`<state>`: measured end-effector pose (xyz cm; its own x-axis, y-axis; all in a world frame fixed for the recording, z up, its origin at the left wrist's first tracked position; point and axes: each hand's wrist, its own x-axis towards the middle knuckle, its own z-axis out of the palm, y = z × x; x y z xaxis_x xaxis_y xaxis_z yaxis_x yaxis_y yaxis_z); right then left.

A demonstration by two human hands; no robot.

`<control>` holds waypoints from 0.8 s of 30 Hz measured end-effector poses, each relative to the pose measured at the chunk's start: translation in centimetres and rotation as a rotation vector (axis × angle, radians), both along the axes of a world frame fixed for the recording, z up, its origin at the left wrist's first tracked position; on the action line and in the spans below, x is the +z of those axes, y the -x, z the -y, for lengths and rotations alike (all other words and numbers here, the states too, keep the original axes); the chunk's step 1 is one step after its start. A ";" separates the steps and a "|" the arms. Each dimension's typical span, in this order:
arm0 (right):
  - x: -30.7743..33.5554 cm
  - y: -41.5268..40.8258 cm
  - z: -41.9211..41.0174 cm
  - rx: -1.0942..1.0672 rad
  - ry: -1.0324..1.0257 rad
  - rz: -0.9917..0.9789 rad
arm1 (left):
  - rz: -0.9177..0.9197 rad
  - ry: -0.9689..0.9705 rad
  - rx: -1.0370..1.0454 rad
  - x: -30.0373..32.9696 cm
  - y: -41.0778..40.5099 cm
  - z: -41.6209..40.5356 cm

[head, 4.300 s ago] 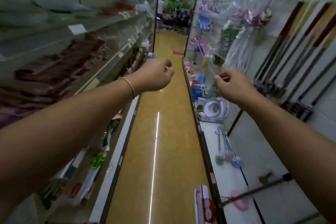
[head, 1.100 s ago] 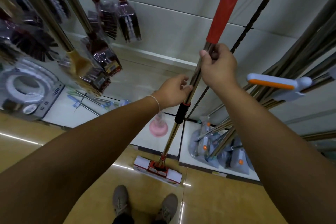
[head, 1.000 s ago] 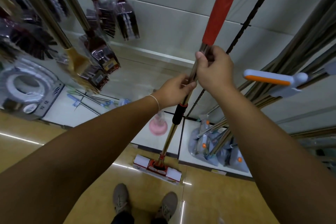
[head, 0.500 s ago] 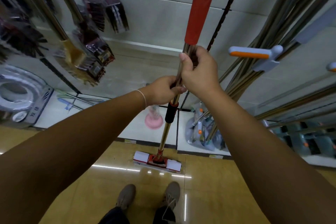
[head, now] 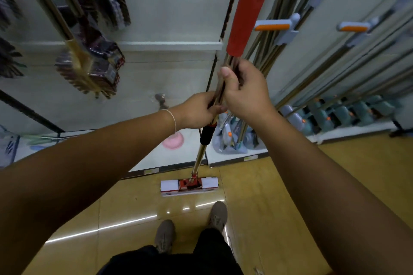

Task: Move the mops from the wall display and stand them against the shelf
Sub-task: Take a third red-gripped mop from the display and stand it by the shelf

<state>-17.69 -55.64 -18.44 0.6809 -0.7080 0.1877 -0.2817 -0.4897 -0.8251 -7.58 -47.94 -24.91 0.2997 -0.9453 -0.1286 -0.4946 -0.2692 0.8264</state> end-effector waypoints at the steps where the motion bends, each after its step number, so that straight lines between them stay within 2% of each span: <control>1: 0.2 0.5 -0.3 -0.021 0.002 -0.014 | -0.007 0.007 -0.005 -0.1 0.6 -0.2; 7: 1.2 3.9 -1.2 -0.074 0.025 -0.054 | -0.031 0.104 -0.006 -0.4 3.9 -0.6; 11: 2.4 7.5 -0.7 -0.121 0.001 -0.013 | 0.040 0.144 -0.093 0.2 6.1 0.8; 18: 8.9 15.3 2.1 -0.237 0.025 0.090 | 0.131 0.283 -0.234 5.6 11.9 6.6; 21: 12.1 19.1 3.6 -0.289 0.055 0.139 | 0.044 0.346 -0.303 8.7 15.2 9.4; 24: 14.8 23.0 5.6 -0.371 0.115 0.163 | -0.177 0.343 -0.402 11.5 18.9 12.2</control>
